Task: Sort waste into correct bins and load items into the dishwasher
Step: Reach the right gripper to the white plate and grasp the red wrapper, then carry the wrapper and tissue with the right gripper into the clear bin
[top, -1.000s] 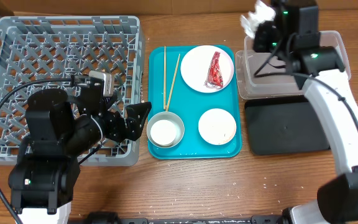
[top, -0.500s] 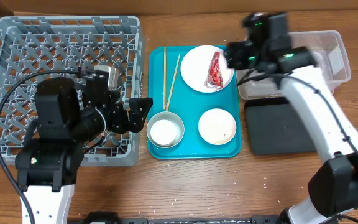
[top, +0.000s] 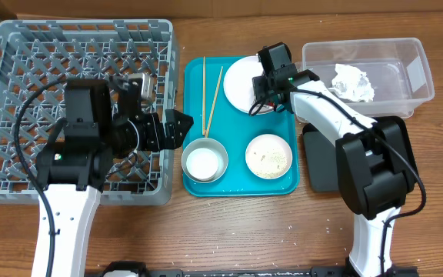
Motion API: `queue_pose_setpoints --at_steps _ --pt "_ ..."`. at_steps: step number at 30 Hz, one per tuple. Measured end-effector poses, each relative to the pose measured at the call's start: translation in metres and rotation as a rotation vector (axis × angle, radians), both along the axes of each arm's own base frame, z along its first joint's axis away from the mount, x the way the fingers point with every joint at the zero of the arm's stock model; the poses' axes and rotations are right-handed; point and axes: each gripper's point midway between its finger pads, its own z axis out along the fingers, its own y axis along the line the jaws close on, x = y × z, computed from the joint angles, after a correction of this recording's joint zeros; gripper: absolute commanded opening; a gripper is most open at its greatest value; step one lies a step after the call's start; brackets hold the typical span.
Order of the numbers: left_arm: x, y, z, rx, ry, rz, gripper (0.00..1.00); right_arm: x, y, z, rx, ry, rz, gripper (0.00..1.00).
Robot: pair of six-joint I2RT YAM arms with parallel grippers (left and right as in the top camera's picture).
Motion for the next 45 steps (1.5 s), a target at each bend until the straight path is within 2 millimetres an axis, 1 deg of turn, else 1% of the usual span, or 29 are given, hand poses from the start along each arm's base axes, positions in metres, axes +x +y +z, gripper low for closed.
queue_pose_setpoints --at_steps 1,2,4,5,6,7,8,9,10,11,13,14,16,17,18,19,21,23,27,30,33,35,37,38,39,40,42,43,45 --pt "-0.001 -0.003 -0.002 -0.022 0.024 -0.001 1.0 0.001 0.0 -0.002 0.001 0.0 -0.003 0.33" --pt "-0.002 -0.007 -0.001 -0.054 0.04 -0.008 1.0 0.001 0.0 -0.005 0.001 0.004 -0.003 0.3" --pt "-0.006 -0.011 0.003 -0.082 0.053 -0.026 1.0 -0.001 0.001 -0.008 0.005 0.016 -0.003 0.31" --pt "-0.009 -0.013 0.007 -0.088 0.054 -0.034 1.0 -0.003 0.001 -0.009 0.008 0.026 -0.003 0.41" --pt "-0.013 -0.013 0.012 -0.088 0.048 -0.041 1.0 -0.006 0.002 -0.011 0.015 0.042 0.003 0.57" --pt "-0.016 -0.013 0.02 -0.084 0.029 -0.047 1.0 -0.009 0.003 -0.013 0.02 0.059 0.005 0.66" --pt "-0.02 -0.013 0.029 -0.079 0.005 -0.054 1.0 -0.013 0.003 -0.015 0.024 0.078 0.007 0.66" --pt "-0.026 -0.013 0.042 -0.073 -0.031 -0.059 1.0 -0.016 0.004 -0.016 0.027 0.092 0.009 0.64" --pt "-0.032 -0.013 0.058 -0.065 -0.084 -0.067 1.0 -0.018 0.004 -0.017 0.032 0.101 0.011 0.54" --pt "-0.044 -0.013 0.086 -0.054 -0.181 -0.08 1.0 -0.019 0.006 -0.017 0.042 0.105 0.013 0.49" --pt "-0.065 -0.012 0.125 -0.044 -0.325 -0.086 1.0 -0.019 0.007 -0.017 0.05 0.108 0.011 0.4" --pt "-0.077 -0.011 0.14 -0.036 -0.388 -0.087 1.0 -0.019 0.007 -0.018 0.053 0.108 0.006 0.33" --pt "-0.101 -0.008 0.162 -0.026 -0.489 -0.083 1.0 -0.018 0.008 -0.022 0.057 0.11 0.0 0.27" --pt "-0.112 -0.007 0.17 -0.024 -0.53 -0.081 1.0 -0.019 0.008 -0.024 0.056 0.116 0.002 0.21" --pt "-0.122 -0.006 0.176 -0.021 -0.565 -0.078 1.0 -0.019 0.008 -0.028 0.056 0.123 0.003 0.08" --pt "-0.135 -0.004 0.183 -0.018 -0.607 -0.076 1.0 -0.021 0.009 -0.032 0.058 0.134 0.005 0.04" --pt "-0.145 -0.003 0.188 -0.016 -0.636 -0.072 1.0 -0.02 0.01 -0.033 0.065 0.136 -0.002 0.04" --pt "-0.151 -0.002 0.186 -0.014 -0.634 -0.068 1.0 -0.021 0.01 -0.033 0.075 0.14 -0.013 0.04" --pt "-0.156 -0.001 0.176 -0.01 -0.59 -0.066 1.0 -0.024 0.009 -0.034 0.082 0.162 -0.028 0.04" --pt "-0.157 0.0 0.17 -0.006 -0.561 -0.062 1.0 -0.028 0.009 -0.025 0.084 0.176 -0.033 0.04" --pt "-0.157 0.0 0.169 -0.003 -0.557 -0.059 1.0 -0.024 0.012 0.005 0.118 0.124 -0.023 0.04" --pt "-0.157 0.0 0.169 -0.002 -0.556 -0.057 1.0 -0.02 0.018 0.046 0.168 0.05 -0.008 0.04" --pt "-0.157 0.001 0.169 0.0 -0.556 -0.055 1.0 -0.016 0.021 0.078 0.202 -0.01 0.003 0.04" --pt "-0.157 0.001 0.169 0.0 -0.555 -0.054 1.0 -0.015 0.022 0.093 0.218 -0.039 0.008 0.12" --pt "-0.157 0.001 0.168 0.0 -0.555 -0.054 1.0 -0.014 0.024 0.105 0.232 -0.062 0.012 0.38" --pt "-0.157 0.001 0.168 0.0 -0.555 -0.054 1.0 -0.013 0.025 0.113 0.244 -0.076 0.014 0.68" --pt "-0.157 0.001 0.168 0.0 -0.555 -0.054 1.0 -0.013 0.029 0.115 0.255 -0.078 0.024 0.88" --pt "-0.157 0.001 0.168 0.0 -0.555 -0.054 1.0 -0.013 0.031 0.108 0.253 -0.066 0.029 0.97" --pt "-0.157 0.001 0.168 0.0 -0.555 -0.054 1.0 -0.011 0.037 0.09 0.247 -0.042 0.035 1.0"
